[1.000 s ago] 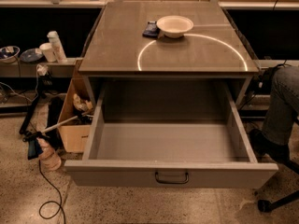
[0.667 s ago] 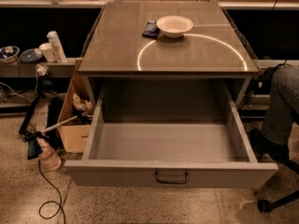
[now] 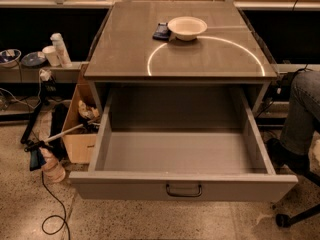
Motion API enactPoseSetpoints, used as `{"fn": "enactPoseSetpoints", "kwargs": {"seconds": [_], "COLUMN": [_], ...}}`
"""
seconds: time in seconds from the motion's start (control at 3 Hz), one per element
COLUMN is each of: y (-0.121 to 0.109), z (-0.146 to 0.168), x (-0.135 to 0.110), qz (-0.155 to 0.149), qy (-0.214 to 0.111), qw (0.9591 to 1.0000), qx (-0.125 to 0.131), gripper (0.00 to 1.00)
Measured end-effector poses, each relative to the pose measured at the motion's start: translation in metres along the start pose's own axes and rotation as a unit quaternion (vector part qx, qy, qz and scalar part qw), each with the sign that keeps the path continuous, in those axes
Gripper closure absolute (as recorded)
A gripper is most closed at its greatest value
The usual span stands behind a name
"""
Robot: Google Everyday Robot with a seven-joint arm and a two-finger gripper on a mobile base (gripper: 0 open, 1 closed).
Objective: Close top drawer
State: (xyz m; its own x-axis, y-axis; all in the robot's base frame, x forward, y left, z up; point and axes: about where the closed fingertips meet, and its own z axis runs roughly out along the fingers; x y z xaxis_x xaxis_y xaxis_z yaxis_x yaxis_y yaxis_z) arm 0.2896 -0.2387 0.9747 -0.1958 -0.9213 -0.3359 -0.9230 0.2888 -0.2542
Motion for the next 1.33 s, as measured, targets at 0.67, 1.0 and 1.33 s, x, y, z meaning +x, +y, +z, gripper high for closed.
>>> {"fn": "enactPoseSetpoints", "kwargs": {"seconds": [0.67, 1.0, 1.33], "y": [0.014, 0.014, 0.019], "z": [0.073, 0.072, 0.086], "x": [0.010, 0.009, 0.020], "qz": [0.016, 0.016, 0.030], "qy": [-0.003, -0.003, 0.003], "qw": [0.9980, 0.9982, 0.9976], "qx": [-0.061, -0.059, -0.062], "gripper": [1.00, 1.00, 1.00]}}
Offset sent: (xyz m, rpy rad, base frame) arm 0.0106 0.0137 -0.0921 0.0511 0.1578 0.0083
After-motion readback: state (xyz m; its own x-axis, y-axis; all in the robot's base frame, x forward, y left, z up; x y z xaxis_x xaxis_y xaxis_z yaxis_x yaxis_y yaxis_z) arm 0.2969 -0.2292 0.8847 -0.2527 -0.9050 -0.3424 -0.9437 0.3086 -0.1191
